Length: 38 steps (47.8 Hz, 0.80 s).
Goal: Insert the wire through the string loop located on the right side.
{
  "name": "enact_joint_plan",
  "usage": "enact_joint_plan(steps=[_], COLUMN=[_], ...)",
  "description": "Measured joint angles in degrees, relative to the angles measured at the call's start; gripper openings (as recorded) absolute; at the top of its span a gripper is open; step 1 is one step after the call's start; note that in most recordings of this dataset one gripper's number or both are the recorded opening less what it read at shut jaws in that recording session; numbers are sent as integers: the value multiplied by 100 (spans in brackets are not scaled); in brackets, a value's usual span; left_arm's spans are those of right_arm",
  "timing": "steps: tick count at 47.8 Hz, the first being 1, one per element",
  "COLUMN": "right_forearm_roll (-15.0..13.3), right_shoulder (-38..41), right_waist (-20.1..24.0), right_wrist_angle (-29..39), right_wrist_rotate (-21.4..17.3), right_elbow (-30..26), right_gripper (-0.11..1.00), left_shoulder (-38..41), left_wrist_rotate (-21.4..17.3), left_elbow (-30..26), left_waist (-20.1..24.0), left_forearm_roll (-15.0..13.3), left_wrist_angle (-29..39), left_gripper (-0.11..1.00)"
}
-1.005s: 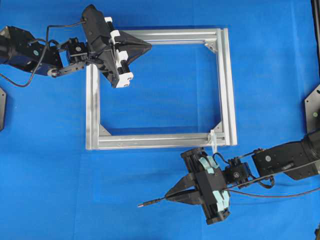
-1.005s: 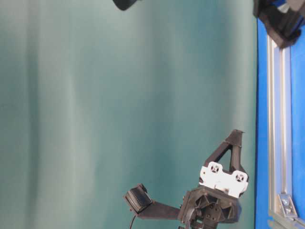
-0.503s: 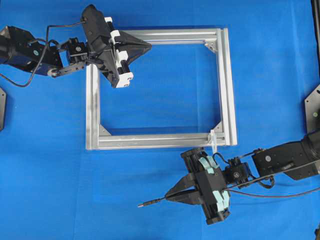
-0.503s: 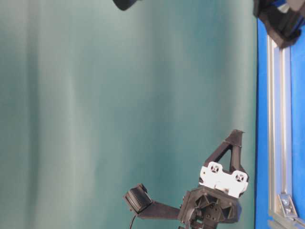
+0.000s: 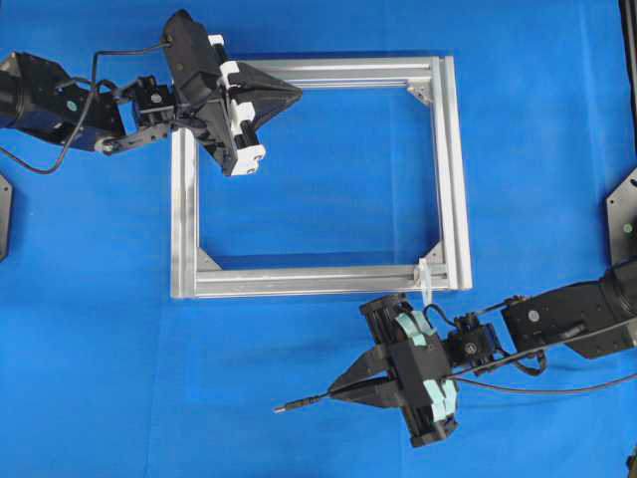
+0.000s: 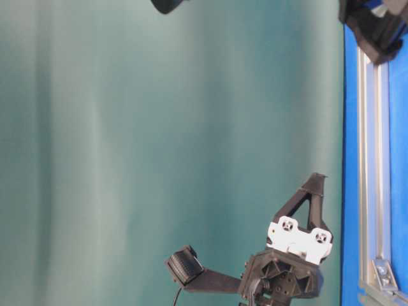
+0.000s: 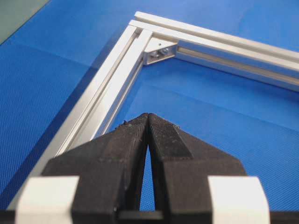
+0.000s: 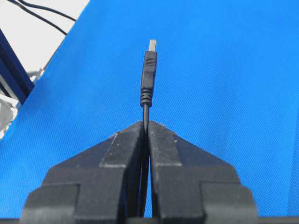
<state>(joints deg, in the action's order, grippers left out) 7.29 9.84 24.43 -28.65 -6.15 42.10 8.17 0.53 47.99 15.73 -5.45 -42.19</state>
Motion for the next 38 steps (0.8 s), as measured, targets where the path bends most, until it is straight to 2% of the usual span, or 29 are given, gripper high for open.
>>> enact_joint_plan(steps=[9, 17, 26, 38], right_forearm_roll=[0, 18, 132, 343], right_shoulder=[0, -158, -642, -1679], right_waist=[0, 26, 185, 369], right_wrist_angle=[9, 18, 18, 18], right_wrist_rotate=[-18, -79, -88, -88], right_elbow=[53, 316, 976, 2101], right_gripper=[-3, -3, -3, -3], left_shoulder=[0, 0, 0, 0], left_wrist_rotate=[0, 0, 9, 18], left_elbow=[0, 0, 0, 0], left_waist=[0, -9, -18, -26], left_forearm_roll=[9, 0, 9, 9], left_wrist_angle=[0, 9, 9, 0], left_gripper=[0, 0, 0, 0])
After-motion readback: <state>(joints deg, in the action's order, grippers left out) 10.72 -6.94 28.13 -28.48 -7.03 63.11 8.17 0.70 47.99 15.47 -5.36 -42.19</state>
